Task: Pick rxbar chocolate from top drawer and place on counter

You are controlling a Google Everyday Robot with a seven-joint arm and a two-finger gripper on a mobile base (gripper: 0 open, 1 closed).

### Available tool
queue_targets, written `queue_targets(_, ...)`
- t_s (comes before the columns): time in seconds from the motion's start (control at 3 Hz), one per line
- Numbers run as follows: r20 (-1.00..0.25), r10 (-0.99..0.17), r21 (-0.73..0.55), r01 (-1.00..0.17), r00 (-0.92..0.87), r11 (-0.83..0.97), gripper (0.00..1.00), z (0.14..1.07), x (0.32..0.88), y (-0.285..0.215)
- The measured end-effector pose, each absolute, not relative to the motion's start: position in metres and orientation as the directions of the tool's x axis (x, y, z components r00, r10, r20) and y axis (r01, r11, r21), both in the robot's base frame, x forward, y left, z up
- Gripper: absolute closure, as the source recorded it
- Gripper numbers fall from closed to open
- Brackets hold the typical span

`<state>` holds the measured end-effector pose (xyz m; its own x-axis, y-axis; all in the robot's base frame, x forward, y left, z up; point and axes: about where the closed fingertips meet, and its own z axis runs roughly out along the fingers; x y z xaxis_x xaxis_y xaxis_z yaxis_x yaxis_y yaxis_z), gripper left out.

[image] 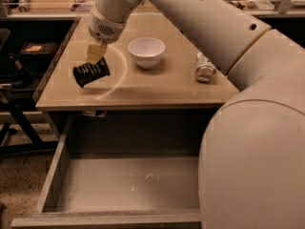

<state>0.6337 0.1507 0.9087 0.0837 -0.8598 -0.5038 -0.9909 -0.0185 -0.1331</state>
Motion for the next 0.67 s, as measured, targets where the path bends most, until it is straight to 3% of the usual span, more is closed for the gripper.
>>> queue_targets(0.67, -0.545, -0.833, -0.093, -0.994, 0.095, -0.052, 1.0, 0.897, 0.64, 0.186)
